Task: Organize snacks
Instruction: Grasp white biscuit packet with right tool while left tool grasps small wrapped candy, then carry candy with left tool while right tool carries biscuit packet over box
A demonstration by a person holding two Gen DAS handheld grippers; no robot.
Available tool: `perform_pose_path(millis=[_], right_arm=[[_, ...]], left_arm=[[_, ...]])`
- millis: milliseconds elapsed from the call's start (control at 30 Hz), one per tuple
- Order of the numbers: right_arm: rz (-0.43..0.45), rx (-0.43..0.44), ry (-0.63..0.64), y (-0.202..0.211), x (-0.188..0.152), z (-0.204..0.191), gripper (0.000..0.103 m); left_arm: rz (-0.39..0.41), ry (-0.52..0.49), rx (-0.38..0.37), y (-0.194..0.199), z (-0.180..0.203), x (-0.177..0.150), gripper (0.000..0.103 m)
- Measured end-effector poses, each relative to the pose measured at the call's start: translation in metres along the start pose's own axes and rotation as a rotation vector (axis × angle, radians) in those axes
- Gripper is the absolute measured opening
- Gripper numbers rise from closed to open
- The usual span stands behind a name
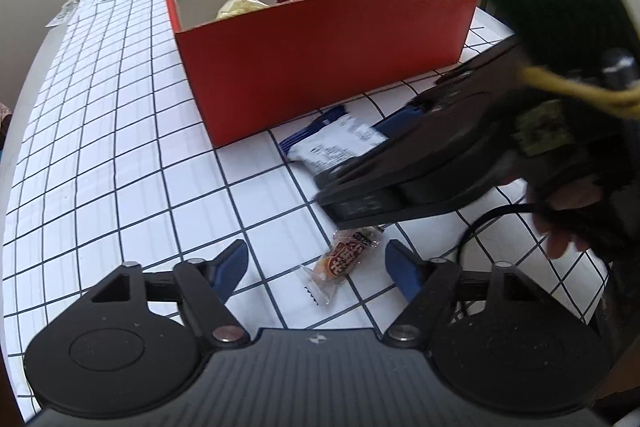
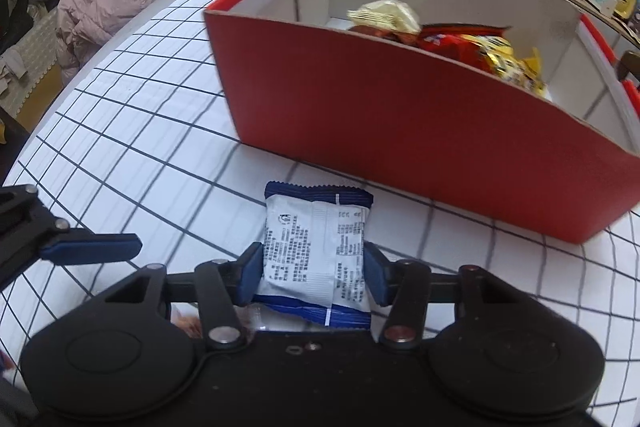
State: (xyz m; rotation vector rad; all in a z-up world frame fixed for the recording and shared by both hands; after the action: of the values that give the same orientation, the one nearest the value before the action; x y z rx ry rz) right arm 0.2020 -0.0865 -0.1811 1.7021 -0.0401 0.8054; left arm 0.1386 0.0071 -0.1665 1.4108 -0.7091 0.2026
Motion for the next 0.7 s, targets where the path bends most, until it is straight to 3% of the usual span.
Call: perform_pose_path(millis=[433,700], right_arm=[[0.007,-0.035,-0.098,0.024,-0.027,0.036,0.051],[0.038,-0.059,-0.136,0.039,-0.034,0.042,0.051]], left_arm=[[-0.062,-0.03,-0.061,-0.016,0.013,-0.001,0.034],[-0.078,0.017,-0.041,-0.018,0.017,0.001,0.022]])
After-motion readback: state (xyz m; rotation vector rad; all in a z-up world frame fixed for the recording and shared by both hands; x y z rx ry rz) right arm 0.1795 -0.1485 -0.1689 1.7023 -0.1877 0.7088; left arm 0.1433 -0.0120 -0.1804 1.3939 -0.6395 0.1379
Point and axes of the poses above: each gripper's, at about its wrist camera, not at the fingertips, and y roughly against the way its jaws point, z to its right, x to its top, the point moved 4 cm from there along -y, roughly the way its jaws point, and after that the axes turned 1 degree about z, right-handed, at the moved point
